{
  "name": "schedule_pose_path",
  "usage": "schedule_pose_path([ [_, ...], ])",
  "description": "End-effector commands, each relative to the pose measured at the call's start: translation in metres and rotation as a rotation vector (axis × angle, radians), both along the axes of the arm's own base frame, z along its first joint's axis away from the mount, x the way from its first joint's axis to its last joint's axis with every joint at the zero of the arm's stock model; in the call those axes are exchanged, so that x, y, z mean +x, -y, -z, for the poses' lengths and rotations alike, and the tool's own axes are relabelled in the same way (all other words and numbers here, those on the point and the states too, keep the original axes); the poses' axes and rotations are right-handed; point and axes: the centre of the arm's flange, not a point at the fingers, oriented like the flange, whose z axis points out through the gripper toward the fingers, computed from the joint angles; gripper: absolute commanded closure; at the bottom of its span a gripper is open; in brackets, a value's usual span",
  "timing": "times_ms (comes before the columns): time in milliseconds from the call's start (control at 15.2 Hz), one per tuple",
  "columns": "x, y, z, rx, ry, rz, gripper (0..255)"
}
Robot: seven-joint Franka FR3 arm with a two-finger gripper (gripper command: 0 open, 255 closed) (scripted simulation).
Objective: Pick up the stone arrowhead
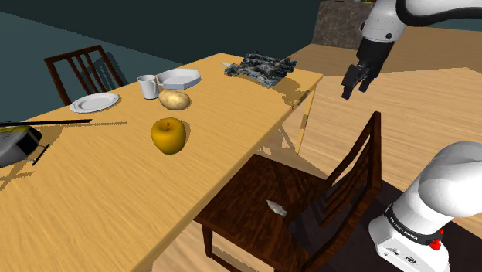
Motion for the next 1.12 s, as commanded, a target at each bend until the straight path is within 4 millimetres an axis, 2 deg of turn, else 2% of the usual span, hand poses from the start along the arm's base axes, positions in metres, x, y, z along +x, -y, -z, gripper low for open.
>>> schedule_pose_path([
  [0,0.0,0.0,0.0,0.0,0.0,0.0,0],
  [1056,0.012,-0.101,0.185,0.003,0.007,-0.003,0],
])
